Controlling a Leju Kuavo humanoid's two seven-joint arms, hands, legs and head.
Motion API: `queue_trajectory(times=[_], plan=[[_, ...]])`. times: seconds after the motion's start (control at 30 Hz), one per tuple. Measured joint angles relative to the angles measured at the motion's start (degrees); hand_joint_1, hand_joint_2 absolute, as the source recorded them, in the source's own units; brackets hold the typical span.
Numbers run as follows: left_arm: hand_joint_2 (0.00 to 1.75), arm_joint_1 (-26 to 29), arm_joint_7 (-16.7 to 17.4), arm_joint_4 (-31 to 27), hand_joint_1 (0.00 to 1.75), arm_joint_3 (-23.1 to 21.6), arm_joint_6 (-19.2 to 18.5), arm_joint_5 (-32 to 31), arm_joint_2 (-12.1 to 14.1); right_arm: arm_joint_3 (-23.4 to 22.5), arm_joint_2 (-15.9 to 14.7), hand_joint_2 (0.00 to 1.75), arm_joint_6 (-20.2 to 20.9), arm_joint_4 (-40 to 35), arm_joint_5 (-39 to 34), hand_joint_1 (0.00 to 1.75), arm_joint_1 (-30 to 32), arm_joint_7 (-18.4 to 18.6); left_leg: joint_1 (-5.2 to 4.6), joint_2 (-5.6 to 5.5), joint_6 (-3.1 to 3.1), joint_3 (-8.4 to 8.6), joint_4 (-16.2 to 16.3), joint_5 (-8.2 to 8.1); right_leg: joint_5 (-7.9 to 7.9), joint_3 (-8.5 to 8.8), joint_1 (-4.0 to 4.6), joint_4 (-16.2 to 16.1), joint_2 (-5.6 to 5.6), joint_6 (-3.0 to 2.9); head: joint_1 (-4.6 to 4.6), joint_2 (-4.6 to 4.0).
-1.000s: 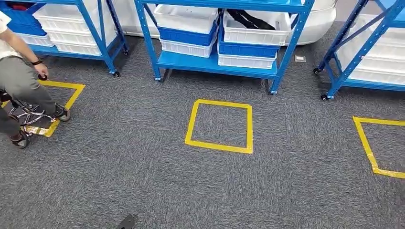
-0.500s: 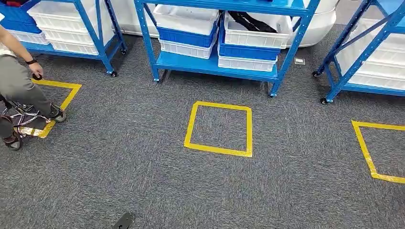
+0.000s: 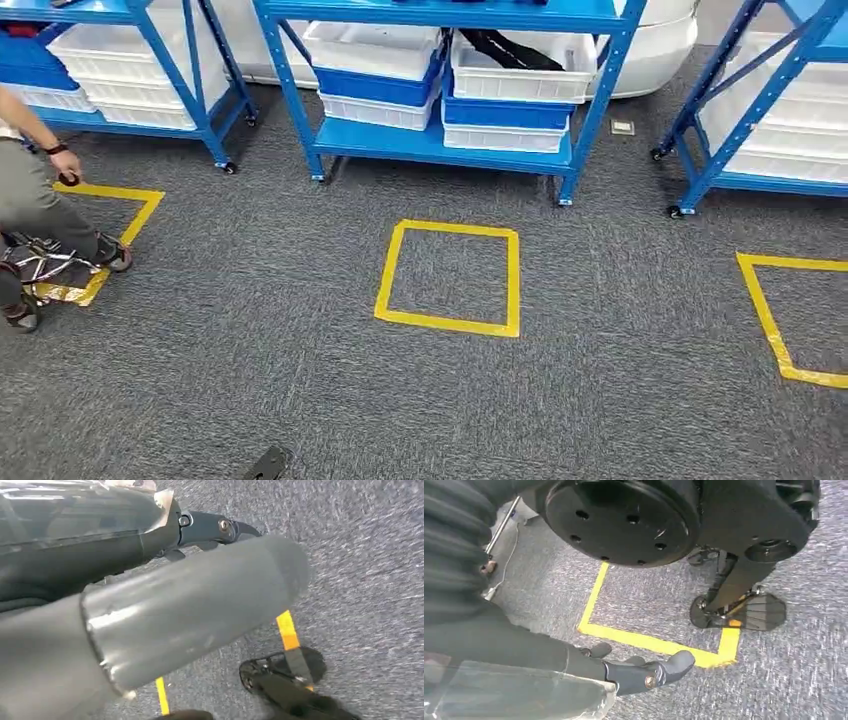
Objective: Take the parts from the cabinet and place them on the table.
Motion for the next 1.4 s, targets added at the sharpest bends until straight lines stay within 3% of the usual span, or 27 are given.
queue_trajectory(times=[0.07,0.13,0.17,0.2,0.23,0.3,0.37,0.4,0.5,0.57,0.63,0.67,0.7,0.73,0.77,0.8,0.87,0.93,1.0,1.03,1.07,1.13,1.2,1.23,1.27,1.33,1.4], plan=[[0.00,0.0,0.0,0.0,0.00,0.0,0.0,0.0,0.0,0.2,0.0,1.75,0.0,0.0,0.1,0.00,0.1,0.0,-0.47,-0.13,1.05,0.13,-3.4,4.11,-0.57,0.88,0.52,0.0,0.26,-0.36,0.00,0.00],[0.00,0.0,0.0,0.0,0.00,0.0,0.0,0.0,0.1,0.4,0.0,1.75,0.0,0.0,0.2,0.00,0.0,0.0,-1.36,-0.27,2.86,3.93,-13.0,10.16,-1.24,1.98,1.08,-0.1,0.45,-0.45,0.04,0.00],[0.00,0.0,0.0,0.0,0.00,0.0,0.0,0.0,0.3,0.4,0.1,1.75,0.0,0.0,0.2,0.00,0.0,0.0,-1.96,-0.35,4.13,5.32,-16.0,10.89,-1.62,1.76,0.86,-0.2,0.51,-0.40,0.09,0.00],[0.00,0.0,0.0,0.0,0.00,0.0,0.0,0.0,0.3,0.4,0.3,1.75,0.0,0.0,0.2,0.00,-0.1,0.0,-2.12,0.22,4.28,5.75,-16.6,10.06,-1.98,1.82,1.85,-0.2,0.50,0.08,0.61,0.00],[0.00,-0.2,-0.1,0.0,0.00,0.0,0.0,0.0,0.2,0.5,0.3,1.75,0.0,0.0,0.2,0.00,-0.1,0.0,-2.45,0.23,4.08,5.83,-16.9,9.77,-2.08,2.05,0.84,-0.7,0.49,0.52,0.39,0.00],[0.00,0.0,-0.1,0.0,0.00,0.0,0.1,0.0,0.2,0.7,0.3,1.75,0.0,0.0,0.2,0.00,0.0,0.0,-2.74,0.08,4.51,6.68,-18.6,9.87,-1.15,3.64,1.14,-0.5,0.31,1.53,0.26,0.00],[0.00,0.0,-0.2,0.0,0.00,0.1,0.2,0.0,0.3,0.8,0.2,1.75,0.0,0.0,0.3,0.00,-0.1,0.0,-2.09,-0.08,4.74,8.82,-19.8,10.16,-2.29,3.11,1.01,0.9,0.27,1.81,0.37,-0.02],[0.00,-0.2,-0.2,0.0,0.00,0.1,0.2,0.0,0.2,0.8,0.2,1.75,0.0,0.0,0.3,0.00,-0.1,0.0,-1.98,-0.08,4.89,9.15,-19.9,10.05,-3.40,1.79,0.88,3.4,0.27,1.62,0.37,0.00],[0.00,-0.1,-0.2,0.0,0.00,0.1,0.2,0.0,0.0,0.9,0.0,1.75,0.0,0.0,0.2,0.00,-0.1,-0.1,-1.86,-0.14,4.57,10.00,-19.9,8.98,-7.36,-6.00,0.33,15.1,0.28,2.23,0.42,0.00],[0.00,0.2,-0.2,0.0,0.00,0.2,0.2,0.0,-0.1,0.9,-0.1,1.75,0.2,0.0,0.2,0.00,-0.2,-0.3,-1.40,-0.20,3.98,11.14,-19.8,8.12,-5.21,-6.33,-0.07,13.1,0.25,3.94,0.39,0.00],[0.00,0.1,-0.2,0.0,0.00,0.2,0.1,0.0,-0.2,0.9,-0.2,1.75,0.2,0.0,0.3,0.00,-0.1,-0.2,-0.80,-0.40,3.15,12.71,-19.8,7.04,0.26,-2.64,-0.69,3.3,0.12,5.69,0.42,0.00],[0.00,0.2,-0.2,0.0,0.00,0.2,0.1,0.0,-0.2,0.9,-0.2,1.75,0.2,0.0,0.3,0.00,0.1,-0.2,-0.73,-0.39,2.61,13.03,-19.8,6.43,2.89,-1.23,-0.98,-0.5,-0.53,5.81,0.53,0.00],[0.00,0.3,-0.2,0.0,0.00,0.2,0.1,0.0,0.0,0.9,0.0,1.75,0.2,0.2,0.4,0.00,0.2,-0.1,-0.70,-0.41,2.19,14.12,-19.8,6.09,1.09,-2.10,-0.54,0.4,-0.85,4.98,0.87,-0.02],[0.00,0.2,-0.2,0.0,0.00,0.2,0.2,0.0,-0.1,0.9,-0.2,1.75,0.2,0.2,0.4,0.00,0.0,-0.1,-0.96,-0.39,1.65,14.00,-19.9,5.70,0.93,-2.03,0.39,-0.1,-1.38,3.45,0.90,0.00],[0.00,0.3,-0.2,0.0,0.00,0.3,0.2,0.0,-0.1,1.0,-0.2,1.75,0.2,0.2,0.4,0.00,0.1,-0.1,-1.11,-0.10,1.20,13.78,-20.1,5.06,1.73,-1.22,0.05,-0.1,-1.22,2.52,0.50,0.00],[0.00,0.3,-0.2,0.0,0.00,0.4,0.2,0.0,-0.1,1.0,-0.2,1.75,0.2,0.2,0.4,0.00,0.2,-0.1,-0.93,-0.12,0.91,14.48,-19.1,5.51,1.74,-1.59,-0.16,-0.2,-1.02,1.86,0.24,0.00],[0.00,0.1,-0.2,0.0,0.00,0.6,0.3,0.0,-0.1,1.0,-0.1,1.75,0.2,0.2,0.4,0.00,0.0,-0.1,-0.40,-0.06,0.65,14.15,-17.2,5.50,1.23,0.24,-0.43,-0.5,-0.63,0.98,0.18,0.00],[0.00,0.0,-0.2,0.0,0.00,0.7,0.4,0.0,-0.1,1.2,-0.2,1.75,0.2,0.2,0.4,0.00,-0.1,-0.1,-0.48,-0.21,0.22,10.08,-10.3,3.48,0.64,0.94,-0.36,-0.5,-0.57,0.15,-0.04,0.00],[0.00,0.1,-0.2,0.1,0.00,0.7,0.4,0.0,-0.1,1.2,-0.3,1.75,0.2,0.2,0.4,0.00,-0.1,-0.1,-0.43,-0.20,-0.13,4.24,-2.7,-0.34,0.07,1.34,-0.13,-0.5,-0.32,-0.56,-0.06,0.00],[0.00,0.2,-0.2,0.1,0.00,0.8,0.4,-0.1,-0.1,1.2,-0.3,1.75,0.2,0.2,0.4,0.00,0.0,-0.1,-0.44,-0.20,-0.14,2.14,-1.2,-1.02,-0.29,1.66,-0.04,-0.5,-0.12,-0.61,-0.13,0.00],[0.00,0.3,-0.2,0.1,0.00,0.8,0.4,-0.2,-0.1,1.3,-0.3,1.75,0.2,0.2,0.4,0.00,0.1,-0.1,-0.45,-0.20,0.04,1.27,-2.2,0.19,-0.68,2.08,0.07,-0.5,0.08,-0.53,-0.13,0.00],[0.00,0.2,-0.2,0.1,0.00,0.8,0.4,-0.3,0.0,1.3,-0.2,1.75,0.2,0.2,0.3,0.00,0.2,-0.1,-0.70,-0.20,0.88,2.81,-9.4,6.48,-1.46,3.05,0.25,-0.5,0.25,-0.40,-0.17,0.00],[0.00,0.2,-0.2,0.1,0.00,0.8,0.4,-0.3,0.2,1.3,0.0,1.75,0.2,0.2,0.3,0.00,0.2,-0.1,-1.42,-0.27,2.48,5.35,-16.9,12.21,-2.32,3.86,0.20,-0.6,0.25,-0.14,-0.09,0.00],[0.00,0.2,-0.2,0.1,0.00,0.8,0.4,-0.3,0.3,1.3,0.1,1.75,0.2,0.2,0.3,0.00,0.2,-0.1,-1.96,-0.27,2.58,4.89,-16.0,8.02,-2.69,4.00,0.73,-0.7,0.57,0.40,0.22,0.00],[0.00,0.1,-0.2,0.1,0.00,0.8,0.4,-0.3,0.2,1.3,0.0,1.75,0.2,0.2,0.2,0.00,-0.1,-0.1,-2.11,-0.84,2.86,5.21,-16.2,6.57,-3.25,4.22,0.43,-0.8,0.60,0.90,-0.04,0.00],[0.00,0.1,-0.2,0.1,0.00,0.8,0.4,-0.3,0.2,1.3,0.0,1.75,0.3,0.2,0.2,0.00,0.0,-0.2,-2.27,-0.97,3.61,5.79,-17.8,7.12,-1.71,5.72,0.81,-0.3,0.60,2.39,-0.04,0.00],[0.00,0.2,-0.2,0.1,0.00,0.9,0.5,-0.3,0.3,1.3,-0.1,1.75,0.3,0.2,0.2,0.00,0.0,-0.2,-1.71,-0.58,4.44,8.63,-19.1,10.53,-3.03,5.63,0.77,1.6,0.39,2.56,0.22,-0.02]])
